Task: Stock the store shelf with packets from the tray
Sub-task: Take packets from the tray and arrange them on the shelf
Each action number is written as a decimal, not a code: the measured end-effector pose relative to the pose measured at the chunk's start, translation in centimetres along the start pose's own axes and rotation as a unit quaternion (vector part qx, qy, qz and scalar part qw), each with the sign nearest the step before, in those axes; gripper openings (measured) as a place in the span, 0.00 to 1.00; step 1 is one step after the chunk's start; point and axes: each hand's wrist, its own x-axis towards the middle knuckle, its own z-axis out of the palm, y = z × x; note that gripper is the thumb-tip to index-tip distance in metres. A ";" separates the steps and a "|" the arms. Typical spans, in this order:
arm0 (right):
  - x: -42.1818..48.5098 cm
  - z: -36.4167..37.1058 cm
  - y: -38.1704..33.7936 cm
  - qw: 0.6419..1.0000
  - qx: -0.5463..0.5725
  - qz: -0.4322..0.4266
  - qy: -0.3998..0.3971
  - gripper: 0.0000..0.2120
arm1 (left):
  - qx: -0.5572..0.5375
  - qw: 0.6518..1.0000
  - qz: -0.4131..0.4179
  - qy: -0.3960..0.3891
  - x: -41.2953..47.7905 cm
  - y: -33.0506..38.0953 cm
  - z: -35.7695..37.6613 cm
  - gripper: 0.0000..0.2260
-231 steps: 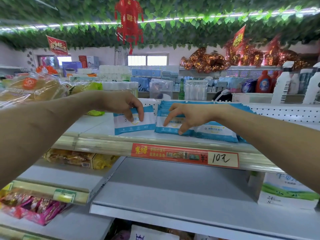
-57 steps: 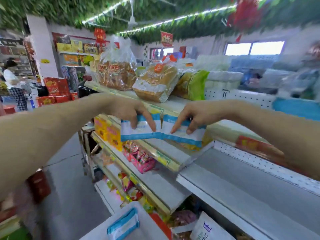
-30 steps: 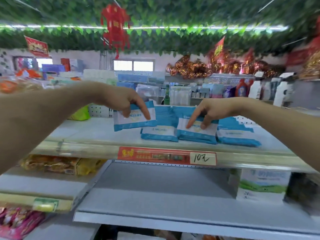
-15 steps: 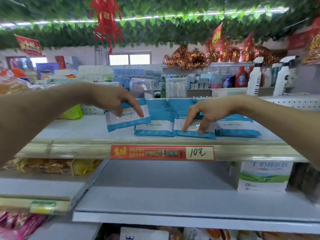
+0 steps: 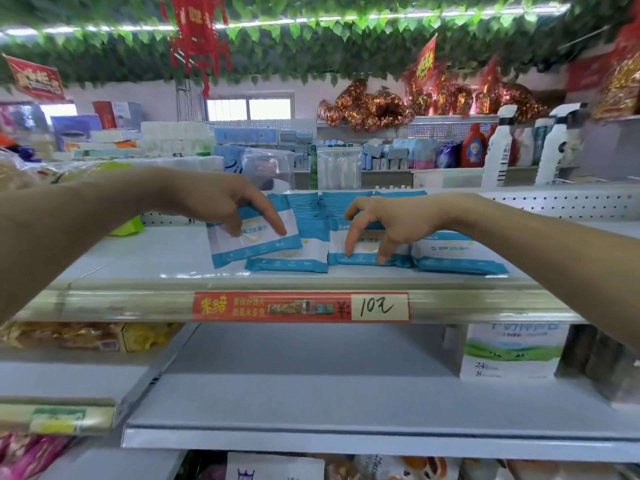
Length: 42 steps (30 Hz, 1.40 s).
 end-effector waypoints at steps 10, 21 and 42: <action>-0.7 -0.9 1.2 0.999 -0.019 -0.047 0.013 0.25 | -0.017 1.000 0.005 0.011 -0.2 1.4 -0.9 0.28; -4.1 -4.1 5.1 0.998 0.015 -0.038 0.049 0.21 | -0.014 0.999 0.034 0.012 2.4 7.3 -1.0 0.27; -10.8 -3.6 15.9 0.991 0.037 0.058 0.111 0.15 | 0.003 0.988 0.105 -0.117 11.4 13.3 5.3 0.27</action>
